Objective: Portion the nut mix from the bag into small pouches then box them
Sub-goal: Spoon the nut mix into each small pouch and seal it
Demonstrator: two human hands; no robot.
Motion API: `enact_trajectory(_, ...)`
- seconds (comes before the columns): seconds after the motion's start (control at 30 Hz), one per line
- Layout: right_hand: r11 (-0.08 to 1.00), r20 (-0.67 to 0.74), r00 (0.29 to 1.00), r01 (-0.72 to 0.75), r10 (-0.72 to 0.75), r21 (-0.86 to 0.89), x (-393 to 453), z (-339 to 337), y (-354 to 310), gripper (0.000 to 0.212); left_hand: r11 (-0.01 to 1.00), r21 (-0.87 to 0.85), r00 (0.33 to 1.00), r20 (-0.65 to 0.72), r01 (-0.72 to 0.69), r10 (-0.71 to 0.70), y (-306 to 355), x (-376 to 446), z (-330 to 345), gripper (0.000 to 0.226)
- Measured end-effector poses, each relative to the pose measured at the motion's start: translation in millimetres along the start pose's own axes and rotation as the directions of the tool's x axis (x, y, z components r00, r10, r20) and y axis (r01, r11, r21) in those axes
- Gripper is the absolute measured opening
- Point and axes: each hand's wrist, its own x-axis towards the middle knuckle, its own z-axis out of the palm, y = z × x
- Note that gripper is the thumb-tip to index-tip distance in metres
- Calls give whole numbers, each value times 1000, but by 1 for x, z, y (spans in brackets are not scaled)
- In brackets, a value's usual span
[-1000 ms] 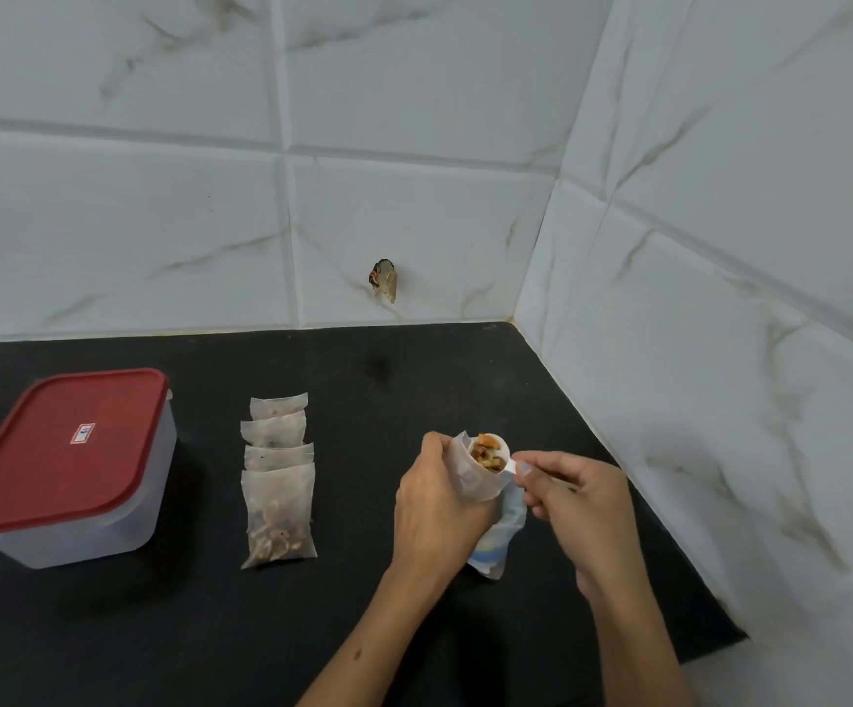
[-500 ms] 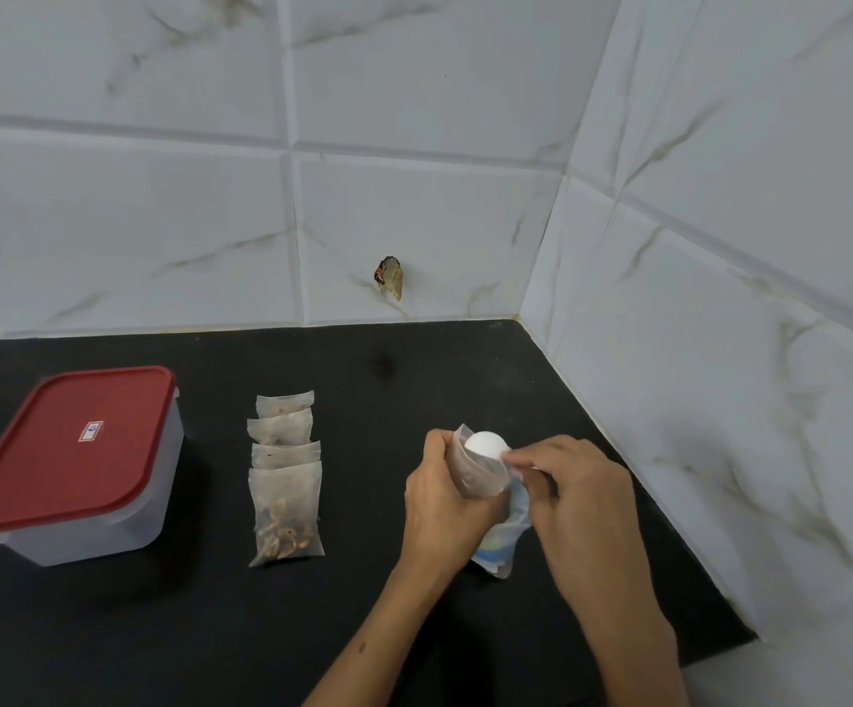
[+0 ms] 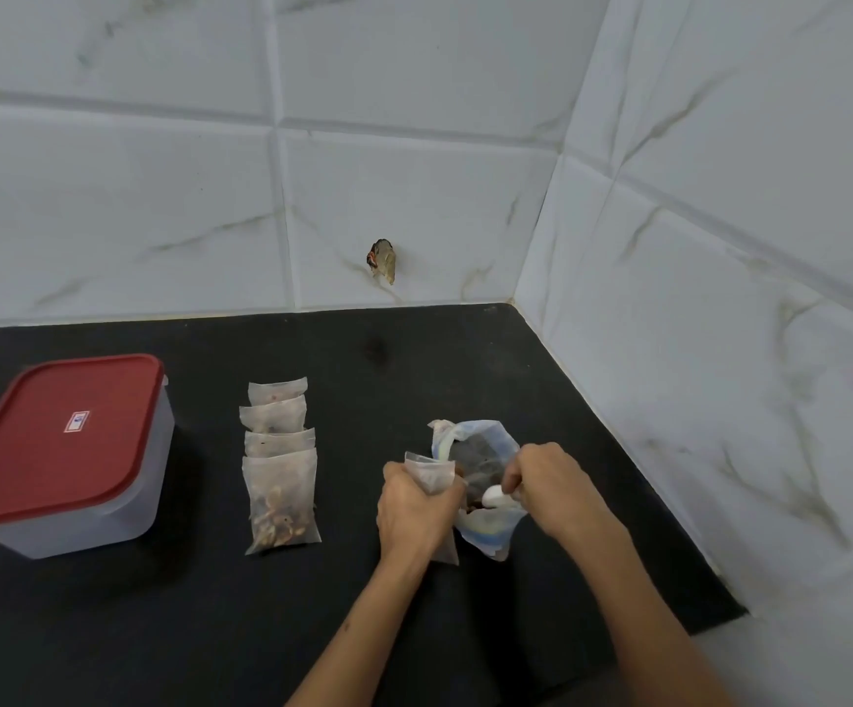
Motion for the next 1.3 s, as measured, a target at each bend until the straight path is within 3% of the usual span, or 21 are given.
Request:
enact_trajectory(0.17,956,-1,995,92,-96,-279,-6,8,1,27,994,-101,998,-13,52,-53,-6,-1,9,42)
enact_trajectory(0.23,934,-24,985,155,-171,-321,-7,13,-1,26,991,-128,998,-31,47,-52,-7,-4,13,41)
enact_trajectory(0.33,902,47,985,172,-167,-397,-13,24,0,32,985,-170,997,-52,42,-52,-11,-8,17,40)
enact_trajectory(0.37,909,19,985,167,-173,-381,-17,29,4,31,983,-180,997,-54,42,-53,-12,-10,18,40)
enact_trajectory(0.43,923,-188,945,195,-267,-332,-27,43,13,26,980,-190,997,-47,51,-61,-15,-13,20,42)
enact_trajectory(0.5,903,-261,901,243,-345,-355,-39,56,22,26,979,-195,997,-41,55,-64,-16,-15,21,43)
enact_trajectory(0.77,976,-436,873,191,-218,-106,-35,63,28,27,974,-220,997,-36,52,-61,-21,-20,21,44)
enact_trajectory(0.97,977,-396,893,196,-215,-89,-43,55,33,26,945,-269,982,90,184,-165,-27,-26,28,76)
enact_trajectory(1.17,971,-358,903,211,-237,-111,-47,66,30,22,913,-293,958,115,284,-261,-32,-27,36,56)
enact_trajectory(1.3,954,-395,872,229,-288,-191,-49,73,23,20,882,-355,951,97,310,-295,-38,-28,39,46)
